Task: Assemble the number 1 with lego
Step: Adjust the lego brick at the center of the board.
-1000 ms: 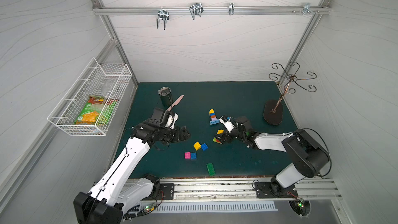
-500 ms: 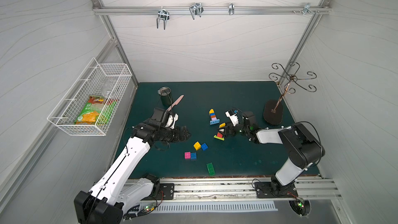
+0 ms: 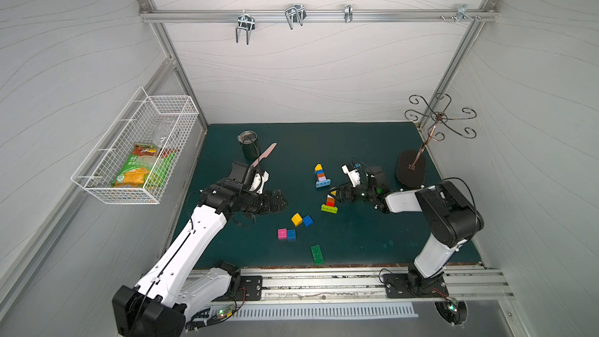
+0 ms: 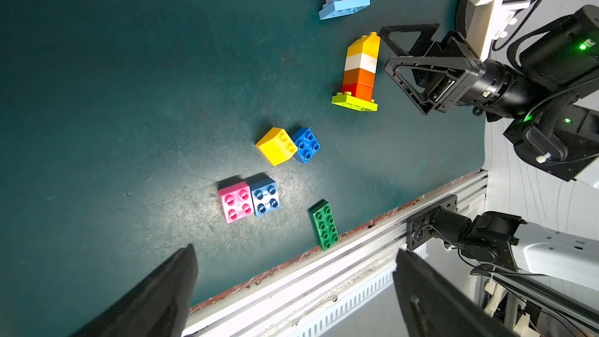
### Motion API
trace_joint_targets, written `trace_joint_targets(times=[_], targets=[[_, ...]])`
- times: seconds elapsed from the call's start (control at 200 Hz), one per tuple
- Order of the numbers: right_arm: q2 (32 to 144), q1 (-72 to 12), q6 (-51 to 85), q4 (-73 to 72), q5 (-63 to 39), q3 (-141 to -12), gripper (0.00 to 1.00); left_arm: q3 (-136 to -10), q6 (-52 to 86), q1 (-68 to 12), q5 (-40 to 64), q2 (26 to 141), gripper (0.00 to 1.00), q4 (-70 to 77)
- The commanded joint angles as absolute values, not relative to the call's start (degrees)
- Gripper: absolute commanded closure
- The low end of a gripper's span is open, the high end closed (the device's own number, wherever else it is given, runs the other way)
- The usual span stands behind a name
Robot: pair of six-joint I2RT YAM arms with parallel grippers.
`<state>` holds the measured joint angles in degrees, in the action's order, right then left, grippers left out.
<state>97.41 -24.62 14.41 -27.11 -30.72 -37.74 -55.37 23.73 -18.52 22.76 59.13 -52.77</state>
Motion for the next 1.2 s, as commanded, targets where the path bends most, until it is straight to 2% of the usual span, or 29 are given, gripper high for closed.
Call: trace_joint_targets(times=[0.0, 0.06, 0.185, 0.27, 0.435, 0.565, 0.795, 1.196], targets=[[91.2, -25.0, 19.6, -9.0, -21.9, -43.0, 0.02, -55.2, 22.7, -18.3, 23.2, 59.3, 0.0, -50.7], [89.5, -26.9, 23.2, 2.9, -14.8, -48.2, 0.03, -55.2, 22.8, -18.3, 22.9, 59.0, 0.0, -50.8], [89.2, -31.7, 29.7, 24.8, -6.9, -57.8, 0.06, -55.9, 22.9, -18.3, 20.9, 57.6, 0.0, -51.9], [89.3, -35.6, 33.8, 32.4, -4.9, -61.3, 0.07, -57.4, 23.5, -18.3, 17.1, 55.4, 0.01, -54.0], [88.7, -45.9, 37.7, 33.1, -2.5, -62.6, 0.05, -59.5, 24.8, -18.3, 6.9, 48.1, 0.01, -58.0], [93.7, -51.4, 36.5, 37.5, 1.1, -68.4, 0.05, -57.4, 25.8, -18.3, 1.6, 41.7, 0.01, -58.1], [99.3, -59.9, 39.5, 42.5, 6.2, -74.3, 0.05, -55.7, 27.5, -18.3, -2.1, 35.8, 0.01, -57.7], [98.9, -73.7, 52.6, 48.9, 8.5, -68.9, 0.01, -55.2, 27.4, -18.3, -0.9, 36.0, 0.01, -57.1]])
